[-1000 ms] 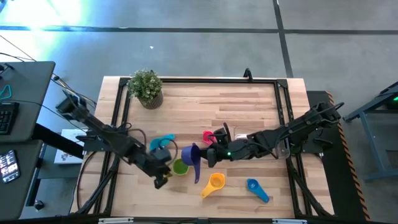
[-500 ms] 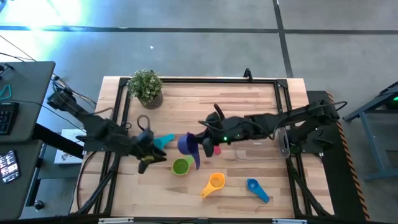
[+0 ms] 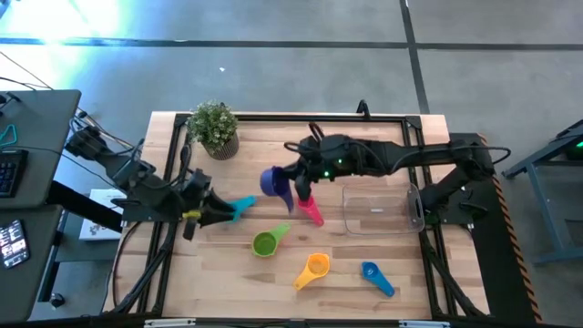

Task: Nest measuring cups in basket
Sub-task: Stack the purple measuring cup on top of the green measuring cup

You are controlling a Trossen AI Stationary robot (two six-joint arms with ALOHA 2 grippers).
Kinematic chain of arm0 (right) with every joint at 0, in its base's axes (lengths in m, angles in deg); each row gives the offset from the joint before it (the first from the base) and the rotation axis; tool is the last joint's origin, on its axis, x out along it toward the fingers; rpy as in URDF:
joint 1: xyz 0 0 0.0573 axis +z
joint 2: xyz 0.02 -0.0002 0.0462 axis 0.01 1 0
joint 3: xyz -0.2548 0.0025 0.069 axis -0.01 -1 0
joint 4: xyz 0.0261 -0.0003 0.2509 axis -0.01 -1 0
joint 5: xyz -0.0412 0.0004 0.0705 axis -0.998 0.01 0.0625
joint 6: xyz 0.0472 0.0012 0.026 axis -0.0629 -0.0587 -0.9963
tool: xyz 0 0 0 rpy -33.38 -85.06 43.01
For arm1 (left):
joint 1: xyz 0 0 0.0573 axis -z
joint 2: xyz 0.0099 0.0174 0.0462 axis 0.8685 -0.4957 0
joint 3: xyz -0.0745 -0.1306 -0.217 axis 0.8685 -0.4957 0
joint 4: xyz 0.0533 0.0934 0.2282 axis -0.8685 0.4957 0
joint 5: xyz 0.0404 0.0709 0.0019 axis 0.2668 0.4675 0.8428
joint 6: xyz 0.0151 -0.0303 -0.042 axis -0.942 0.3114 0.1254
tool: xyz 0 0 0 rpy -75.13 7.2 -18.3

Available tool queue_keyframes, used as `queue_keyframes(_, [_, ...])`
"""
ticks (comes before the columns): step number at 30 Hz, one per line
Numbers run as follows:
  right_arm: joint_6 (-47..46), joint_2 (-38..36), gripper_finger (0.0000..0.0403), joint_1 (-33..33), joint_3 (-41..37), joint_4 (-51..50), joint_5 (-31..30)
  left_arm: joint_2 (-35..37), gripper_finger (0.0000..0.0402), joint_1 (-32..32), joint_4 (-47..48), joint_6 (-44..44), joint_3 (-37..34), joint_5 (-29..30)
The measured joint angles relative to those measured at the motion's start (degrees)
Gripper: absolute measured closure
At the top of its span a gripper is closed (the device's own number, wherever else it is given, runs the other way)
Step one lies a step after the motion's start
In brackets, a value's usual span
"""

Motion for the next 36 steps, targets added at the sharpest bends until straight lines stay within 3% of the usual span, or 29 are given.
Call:
queue_keyframes(8, [12.23,0.37,0.0402,-4.68,0.0,3.23,5.23,-0.52,0.0287,-3.74,-0.27,5.8,0.0,2.79])
queue_keyframes(12, [17.97,1.01,0.0402,-6.12,0.04,-0.36,9.59,-3.91,0.0287,-4.24,-0.19,10.51,-0.59,5.75])
queue_keyframes(18, [23.21,4.76,0.0402,-6.83,-0.07,-10.21,9.38,-9.37,0.0287,-4.58,-0.62,14.22,-0.76,9.32])
queue_keyframes(27, [28.77,12.17,0.0402,-4.88,-0.07,-10.47,10.3,-12.13,0.0287,-4.83,-0.71,20.48,-0.76,9.97])
queue_keyframes(31, [29.11,15.01,0.0402,-4.32,-0.07,-10.42,8.01,-13.55,0.0287,-4.78,-0.82,23.02,-0.68,9.97])
queue_keyframes(36, [26.35,15.56,0.0402,-5.58,-0.07,-11.84,-3.33,-17.2,0.0287,-4.96,-0.59,26.1,-0.73,10.12])
